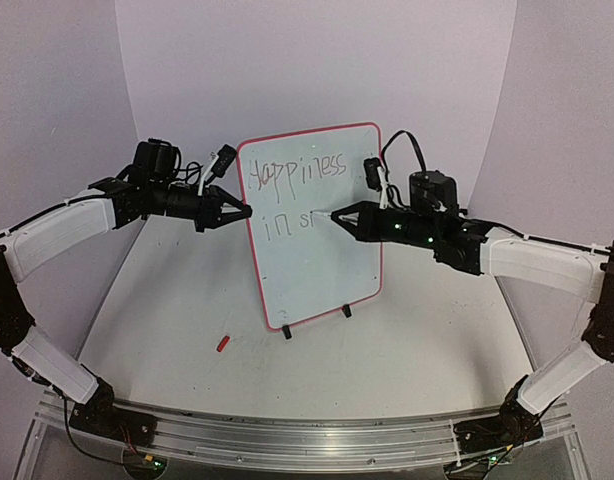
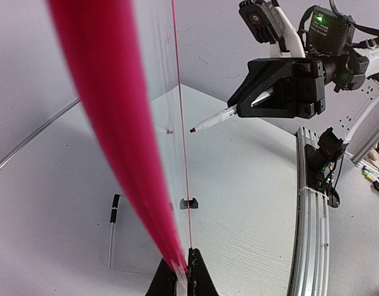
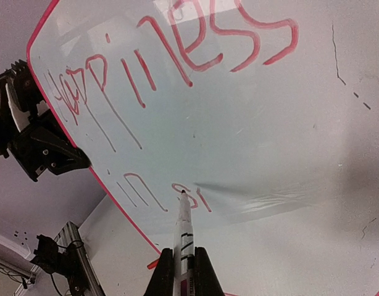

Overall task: Write a sentence on the whiteboard
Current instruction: Write on the whiteboard with the whiteboard.

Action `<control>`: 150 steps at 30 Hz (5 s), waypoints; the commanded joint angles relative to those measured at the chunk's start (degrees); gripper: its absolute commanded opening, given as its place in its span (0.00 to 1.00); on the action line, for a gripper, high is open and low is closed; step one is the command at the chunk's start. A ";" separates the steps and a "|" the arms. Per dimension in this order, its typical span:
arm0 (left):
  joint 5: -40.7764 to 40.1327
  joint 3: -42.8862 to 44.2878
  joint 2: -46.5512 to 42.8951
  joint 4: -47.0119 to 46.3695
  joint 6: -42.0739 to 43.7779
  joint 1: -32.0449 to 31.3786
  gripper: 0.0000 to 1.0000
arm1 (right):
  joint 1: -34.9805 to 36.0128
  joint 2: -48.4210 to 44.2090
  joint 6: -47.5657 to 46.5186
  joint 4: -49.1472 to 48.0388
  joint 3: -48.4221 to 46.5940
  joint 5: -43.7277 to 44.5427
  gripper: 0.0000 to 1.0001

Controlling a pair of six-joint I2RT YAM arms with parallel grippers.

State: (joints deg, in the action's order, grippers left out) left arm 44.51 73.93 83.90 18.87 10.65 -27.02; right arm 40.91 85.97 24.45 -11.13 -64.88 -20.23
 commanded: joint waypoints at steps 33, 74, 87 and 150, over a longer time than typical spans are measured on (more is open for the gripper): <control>-1.88 -1.16 1.53 10.52 3.87 -1.55 0.00 | 0.05 1.99 -0.20 -3.74 -1.88 4.60 0.00; -2.24 -1.07 1.36 10.69 3.99 -1.62 0.00 | -3.79 -1.74 -2.59 1.01 1.18 -9.61 0.00; -2.18 -1.07 1.45 10.65 3.97 -1.64 0.00 | -3.81 -0.20 -3.00 1.55 0.77 -4.69 0.00; -2.06 -1.07 1.71 10.59 3.99 -2.34 0.00 | -3.75 -0.54 0.87 -2.12 3.23 2.27 0.00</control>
State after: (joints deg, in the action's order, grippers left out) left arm 43.92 73.93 83.90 18.85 10.24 -27.20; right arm 37.43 86.35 25.10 -11.88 -60.88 -21.08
